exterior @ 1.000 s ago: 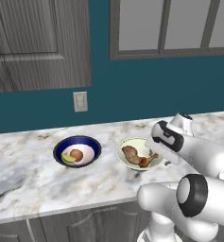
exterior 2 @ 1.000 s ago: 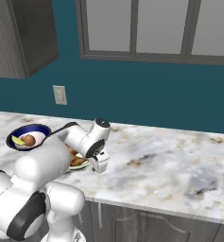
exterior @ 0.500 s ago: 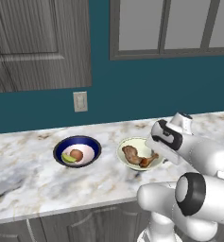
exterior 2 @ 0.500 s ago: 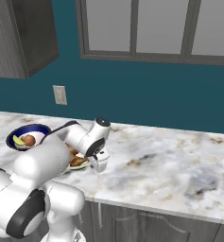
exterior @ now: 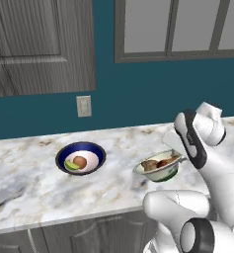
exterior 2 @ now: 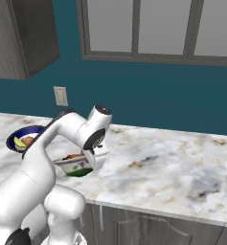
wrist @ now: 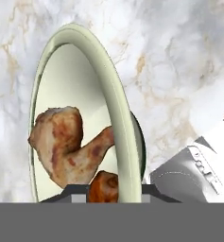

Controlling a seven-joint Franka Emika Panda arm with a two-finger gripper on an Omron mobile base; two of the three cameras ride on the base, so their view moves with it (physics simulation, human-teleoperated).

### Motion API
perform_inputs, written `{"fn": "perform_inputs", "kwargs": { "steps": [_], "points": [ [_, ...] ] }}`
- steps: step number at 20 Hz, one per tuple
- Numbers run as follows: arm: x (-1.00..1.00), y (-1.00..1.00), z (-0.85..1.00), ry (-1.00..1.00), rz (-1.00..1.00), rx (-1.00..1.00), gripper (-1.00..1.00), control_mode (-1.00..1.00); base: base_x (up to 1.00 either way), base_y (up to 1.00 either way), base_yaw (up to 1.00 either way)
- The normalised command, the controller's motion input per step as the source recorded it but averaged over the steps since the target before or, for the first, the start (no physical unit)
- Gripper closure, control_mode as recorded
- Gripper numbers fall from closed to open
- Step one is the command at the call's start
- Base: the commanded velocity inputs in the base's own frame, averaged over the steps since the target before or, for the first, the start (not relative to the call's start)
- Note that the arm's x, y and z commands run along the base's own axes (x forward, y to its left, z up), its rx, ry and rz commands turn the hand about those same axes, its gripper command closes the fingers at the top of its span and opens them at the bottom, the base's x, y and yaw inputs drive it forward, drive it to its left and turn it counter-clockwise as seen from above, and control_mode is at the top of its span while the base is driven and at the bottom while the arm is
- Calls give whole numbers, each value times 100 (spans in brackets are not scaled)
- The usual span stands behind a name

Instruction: Place the bowl with the onion and lemon wedge on the top shelf of the fridge. Place the bowl with the chicken drumsticks on the second highest shelf of the fridge.

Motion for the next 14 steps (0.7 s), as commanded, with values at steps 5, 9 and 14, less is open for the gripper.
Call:
{"fn": "perform_inputs", "kwargs": {
  "steps": [5, 9, 14],
  "points": [
    [-100, 0, 100, -19, -14, 6, 100, -100, 0, 0, 0],
    [-100, 0, 100, -29, -23, 16, 100, -100, 0, 0, 0],
    [-83, 0, 86, -36, -26, 26, 100, -100, 0, 0, 0]
  ]
}}
